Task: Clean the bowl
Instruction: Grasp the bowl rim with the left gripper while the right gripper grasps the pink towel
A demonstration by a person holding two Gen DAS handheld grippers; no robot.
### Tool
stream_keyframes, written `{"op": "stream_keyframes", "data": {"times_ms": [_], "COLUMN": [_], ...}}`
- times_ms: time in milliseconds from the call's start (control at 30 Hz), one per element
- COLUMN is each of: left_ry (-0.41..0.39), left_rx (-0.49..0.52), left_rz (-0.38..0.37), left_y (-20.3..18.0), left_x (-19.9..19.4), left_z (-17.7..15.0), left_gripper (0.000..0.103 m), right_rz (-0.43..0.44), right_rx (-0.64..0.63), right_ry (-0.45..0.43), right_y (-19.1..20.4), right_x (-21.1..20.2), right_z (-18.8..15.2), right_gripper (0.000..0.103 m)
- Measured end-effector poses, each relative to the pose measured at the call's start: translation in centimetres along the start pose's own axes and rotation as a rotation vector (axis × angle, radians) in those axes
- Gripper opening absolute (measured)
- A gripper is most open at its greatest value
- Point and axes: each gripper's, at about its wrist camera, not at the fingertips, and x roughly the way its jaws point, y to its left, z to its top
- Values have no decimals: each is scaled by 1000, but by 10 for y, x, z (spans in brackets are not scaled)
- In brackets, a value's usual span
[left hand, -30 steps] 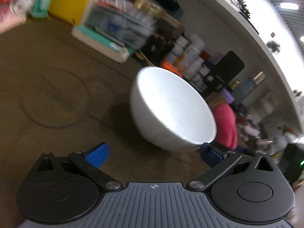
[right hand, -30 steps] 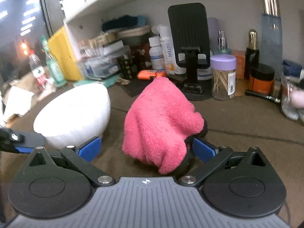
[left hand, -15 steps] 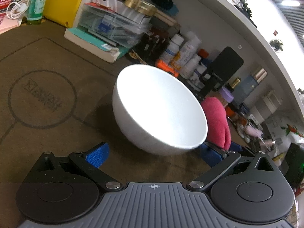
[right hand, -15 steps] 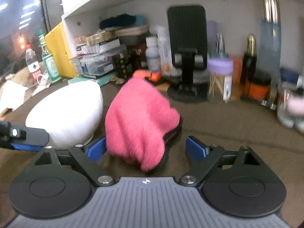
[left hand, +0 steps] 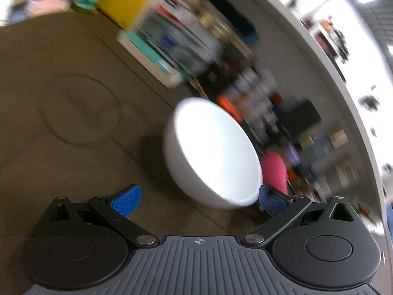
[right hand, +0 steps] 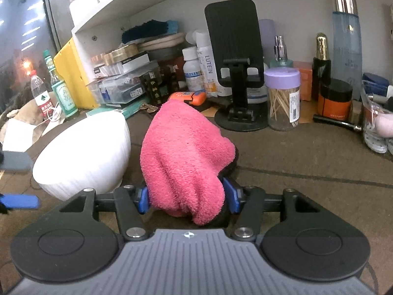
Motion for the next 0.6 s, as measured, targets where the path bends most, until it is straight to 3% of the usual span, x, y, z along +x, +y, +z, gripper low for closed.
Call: {"op": "stream_keyframes", "data": {"times_ms": [133, 200, 267, 300, 367, 400, 433, 500, 533, 567, 600], "left_ry": [38, 58, 41, 28, -2, -5, -21, -64, -82, -111, -131], "left_rx": [-18, -5, 61, 93, 159, 188, 236, 356, 403, 468, 514], "left_rz": [37, 42, 58, 86, 111, 110, 115, 133, 146, 168, 181], "left_y": [-5, -10, -18, -22, -23, -23, -25, -31, -35, -42, -47], "left_x": [33, 51, 60, 62, 63, 64, 63, 58, 57, 54, 51], "left_z": [8, 7, 3, 1, -3, -4, -7, -15, -19, -28, -34], "left_gripper": [102, 83, 67, 51, 32, 22, 21, 19, 19, 19, 19], "right_rz": [-30, -50, -70, -73, -64, -59, -53, -49, -66, -64, -61], "right_rx": [-11, -23, -42, -51, -57, -55, -52, -5, 13, 22, 31], "right_ry": [-22, -45, -68, -73, -72, -62, -52, -42, -57, -68, -80], "right_y": [3, 6, 9, 10, 10, 10, 9, 3, 1, 0, -2], "right_x": [-2, -6, -9, -10, -10, -9, -8, -7, -9, -11, -13], "right_z": [-1, -2, -3, -2, -2, -1, -1, 1, 1, 1, 1], "right_gripper": [58, 42, 38, 36, 36, 37, 40, 66, 73, 75, 63]}}
